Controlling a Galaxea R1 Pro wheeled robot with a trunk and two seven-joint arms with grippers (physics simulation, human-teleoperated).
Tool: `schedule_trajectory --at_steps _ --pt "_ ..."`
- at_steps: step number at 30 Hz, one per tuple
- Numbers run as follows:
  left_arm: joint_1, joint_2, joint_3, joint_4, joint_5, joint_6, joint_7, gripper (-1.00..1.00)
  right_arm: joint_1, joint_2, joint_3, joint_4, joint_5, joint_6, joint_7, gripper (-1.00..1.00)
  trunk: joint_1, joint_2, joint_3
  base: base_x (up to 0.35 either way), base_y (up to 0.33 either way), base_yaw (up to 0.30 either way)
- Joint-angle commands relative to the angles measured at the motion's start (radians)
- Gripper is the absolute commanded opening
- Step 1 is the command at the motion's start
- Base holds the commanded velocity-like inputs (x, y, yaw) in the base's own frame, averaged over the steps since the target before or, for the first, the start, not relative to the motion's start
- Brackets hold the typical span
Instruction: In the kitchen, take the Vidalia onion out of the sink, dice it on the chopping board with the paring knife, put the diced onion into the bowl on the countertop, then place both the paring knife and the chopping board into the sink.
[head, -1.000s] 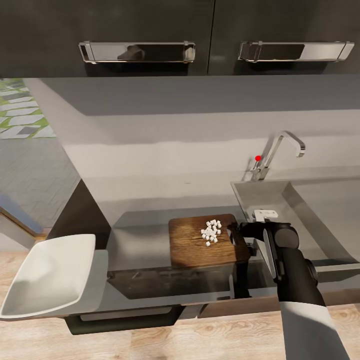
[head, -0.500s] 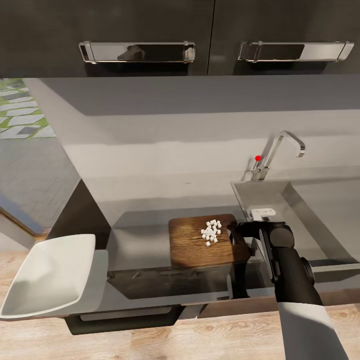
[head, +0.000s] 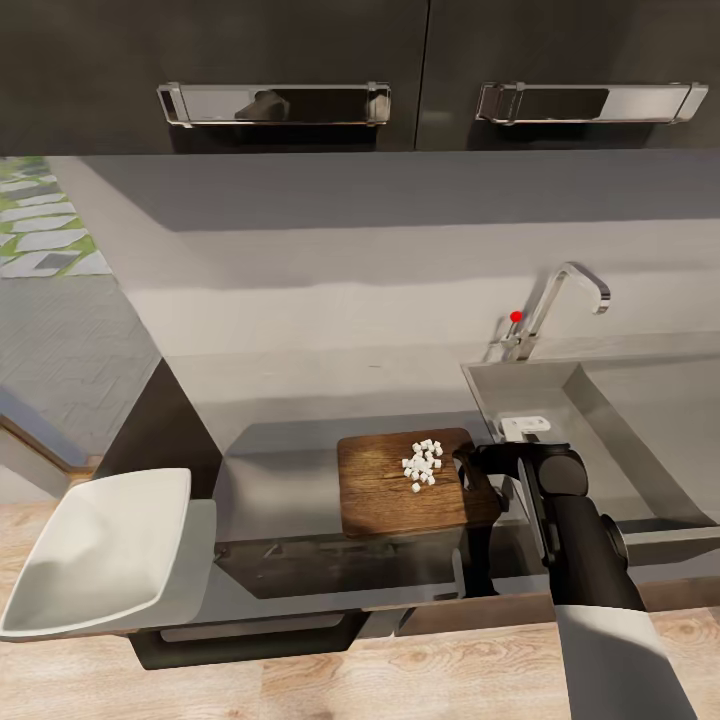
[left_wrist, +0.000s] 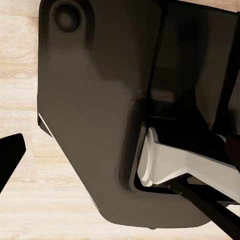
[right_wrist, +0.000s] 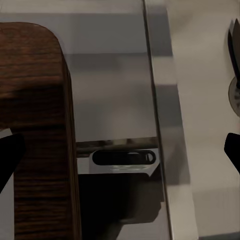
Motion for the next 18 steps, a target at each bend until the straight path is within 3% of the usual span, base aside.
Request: schedule_trajectory --at_steps 1,18 --pt "-0.001 -0.001 0.004 0.001 0.006 -0.003 -0.001 1.0 0.0 0.001 -0.001 0.008 -0.003 0.005 0.012 1.0 0.001 -0.001 -0.002 0.0 0.0 0.0" --pt "-0.001 -0.001 0.004 0.001 0.006 -0.003 -0.001 1.0 0.0 0.001 0.012 0.008 -0.004 0.005 0.014 1.0 0.001 -0.001 -0.002 0.0 0.0 0.0"
